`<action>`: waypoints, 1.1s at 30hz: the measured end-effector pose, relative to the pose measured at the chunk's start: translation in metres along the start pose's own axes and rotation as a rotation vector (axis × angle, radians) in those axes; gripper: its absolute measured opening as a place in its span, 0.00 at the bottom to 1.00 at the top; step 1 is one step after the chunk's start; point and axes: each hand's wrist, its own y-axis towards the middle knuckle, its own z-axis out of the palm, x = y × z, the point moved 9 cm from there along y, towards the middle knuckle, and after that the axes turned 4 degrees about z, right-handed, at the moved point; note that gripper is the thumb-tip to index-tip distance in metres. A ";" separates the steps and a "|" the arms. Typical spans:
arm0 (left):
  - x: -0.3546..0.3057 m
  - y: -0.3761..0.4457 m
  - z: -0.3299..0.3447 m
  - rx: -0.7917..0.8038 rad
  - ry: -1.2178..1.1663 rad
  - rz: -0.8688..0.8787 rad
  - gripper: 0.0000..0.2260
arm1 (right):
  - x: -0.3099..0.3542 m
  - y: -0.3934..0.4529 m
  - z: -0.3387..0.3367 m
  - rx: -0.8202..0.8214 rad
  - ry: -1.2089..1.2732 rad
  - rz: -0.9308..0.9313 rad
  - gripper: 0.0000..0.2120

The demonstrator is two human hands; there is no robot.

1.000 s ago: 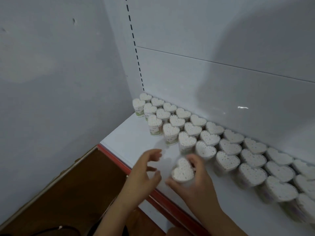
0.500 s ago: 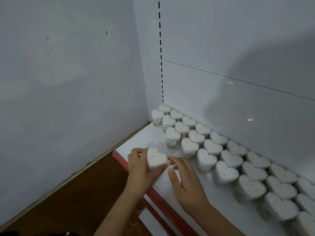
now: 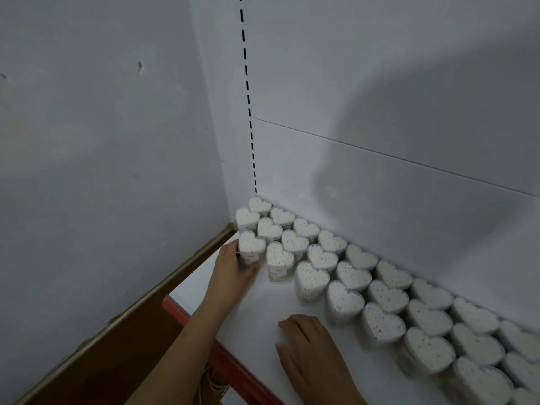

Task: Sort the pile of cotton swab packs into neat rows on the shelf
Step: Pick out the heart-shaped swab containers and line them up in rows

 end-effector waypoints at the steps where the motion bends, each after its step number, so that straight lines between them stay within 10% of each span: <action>1: -0.002 0.001 0.002 0.001 -0.005 0.020 0.21 | -0.001 0.000 0.000 -0.006 -0.009 -0.002 0.15; 24: -0.005 0.000 0.004 0.088 0.003 -0.040 0.23 | -0.002 0.004 -0.006 0.091 0.095 0.098 0.14; 28: -0.012 -0.042 -0.016 -0.086 0.056 -0.175 0.26 | 0.005 0.001 -0.027 0.111 0.209 0.167 0.15; 33: -0.106 -0.085 0.000 -0.184 -0.026 0.232 0.14 | 0.009 0.006 -0.133 -0.137 0.177 0.262 0.15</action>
